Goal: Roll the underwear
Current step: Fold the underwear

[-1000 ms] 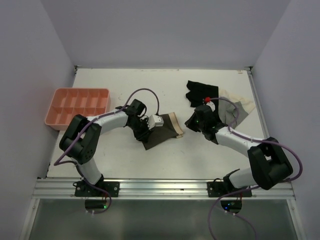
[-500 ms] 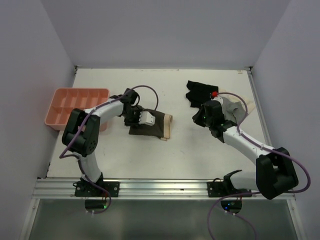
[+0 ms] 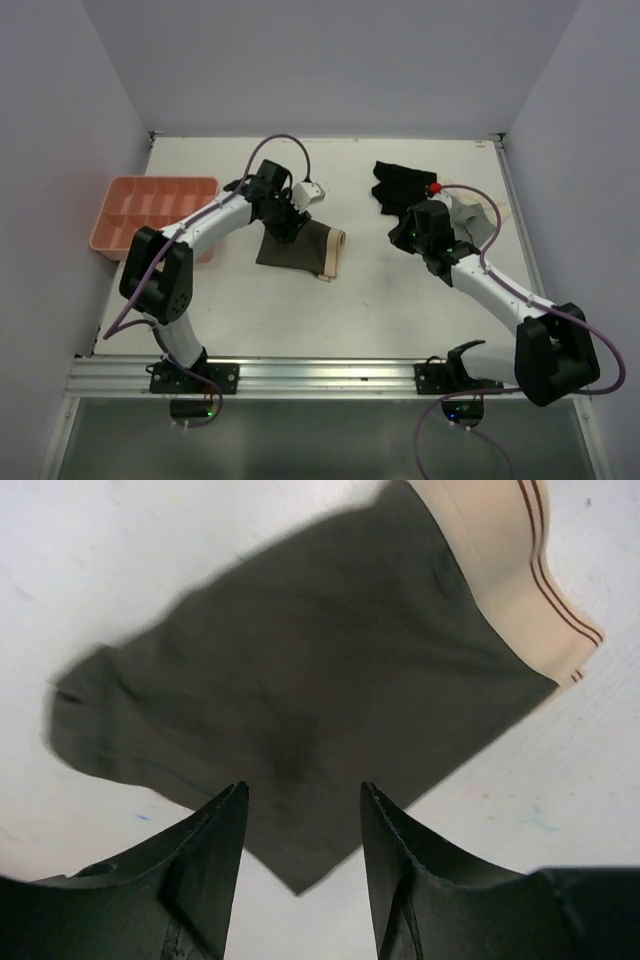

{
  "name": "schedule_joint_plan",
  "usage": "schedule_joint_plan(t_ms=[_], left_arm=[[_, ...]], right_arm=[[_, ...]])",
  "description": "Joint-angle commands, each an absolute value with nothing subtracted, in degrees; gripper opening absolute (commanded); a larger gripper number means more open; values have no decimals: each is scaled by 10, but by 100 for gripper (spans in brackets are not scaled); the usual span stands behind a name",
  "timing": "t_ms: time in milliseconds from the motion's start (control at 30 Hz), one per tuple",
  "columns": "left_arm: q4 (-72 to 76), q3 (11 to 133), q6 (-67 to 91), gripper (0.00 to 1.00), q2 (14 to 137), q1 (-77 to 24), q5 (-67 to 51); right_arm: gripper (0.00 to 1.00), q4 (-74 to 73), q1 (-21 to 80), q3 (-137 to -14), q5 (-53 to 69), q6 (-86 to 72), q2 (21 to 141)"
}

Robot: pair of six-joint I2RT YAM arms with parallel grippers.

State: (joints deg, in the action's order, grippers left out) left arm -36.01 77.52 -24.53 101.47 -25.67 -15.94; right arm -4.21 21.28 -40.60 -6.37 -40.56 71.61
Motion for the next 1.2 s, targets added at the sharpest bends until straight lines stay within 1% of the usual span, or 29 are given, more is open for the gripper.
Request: schedule_joint_plan(t_ms=[0, 67, 167, 367, 467, 533, 567, 600, 633, 700, 767, 833, 900, 1033, 1100, 1167], left_arm=[[-289, 710, -74, 52, 984, -309, -55], [-267, 686, -73, 52, 997, -334, -10], [-259, 686, -63, 51, 1035, -339, 32], [-247, 678, -41, 50, 1070, -339, 26], [-257, 671, -61, 50, 1081, -339, -13], [-272, 662, -131, 50, 1084, -339, -39], [-308, 664, -167, 50, 1086, -340, -81], [-329, 666, -247, 51, 1090, -339, -104], [-344, 663, -290, 52, 1086, -330, -127], [-344, 643, -379, 53, 1077, -322, -127], [-344, 637, -435, 50, 1084, -316, -103], [-345, 629, -517, 45, 1090, -315, -103], [-306, 601, -588, 45, 1069, -313, -95], [-280, 601, -652, 51, 1026, -305, -130], [-294, 613, -672, 54, 986, -300, -181], [-301, 609, -687, 56, 952, -285, -220]], right_arm=[[15, -33, 210, -430, -50, -415, 730], [13, -19, 210, -428, -46, -426, 743], [10, -4, 210, -422, -33, -433, 762], [8, -3, 210, -409, -32, -432, 769], [8, -4, 210, -407, -39, -426, 764], [9, -3, 209, -407, -39, -421, 760], [9, -5, 208, -406, -38, -416, 755], [10, -6, 209, -405, -39, -412, 752], [11, -8, 207, -403, -39, -410, 748], [15, -6, 206, -398, -36, -403, 736], [16, -4, 206, -389, -32, -397, 730], [16, 11, 205, -381, -19, -396, 730], [14, 26, 205, -376, -2, -389, 733], [11, 69, 206, -357, 76, -386, 754], [10, 88, 206, -350, 87, -394, 761], [11, 125, 205, -328, 103, -417, 766]])
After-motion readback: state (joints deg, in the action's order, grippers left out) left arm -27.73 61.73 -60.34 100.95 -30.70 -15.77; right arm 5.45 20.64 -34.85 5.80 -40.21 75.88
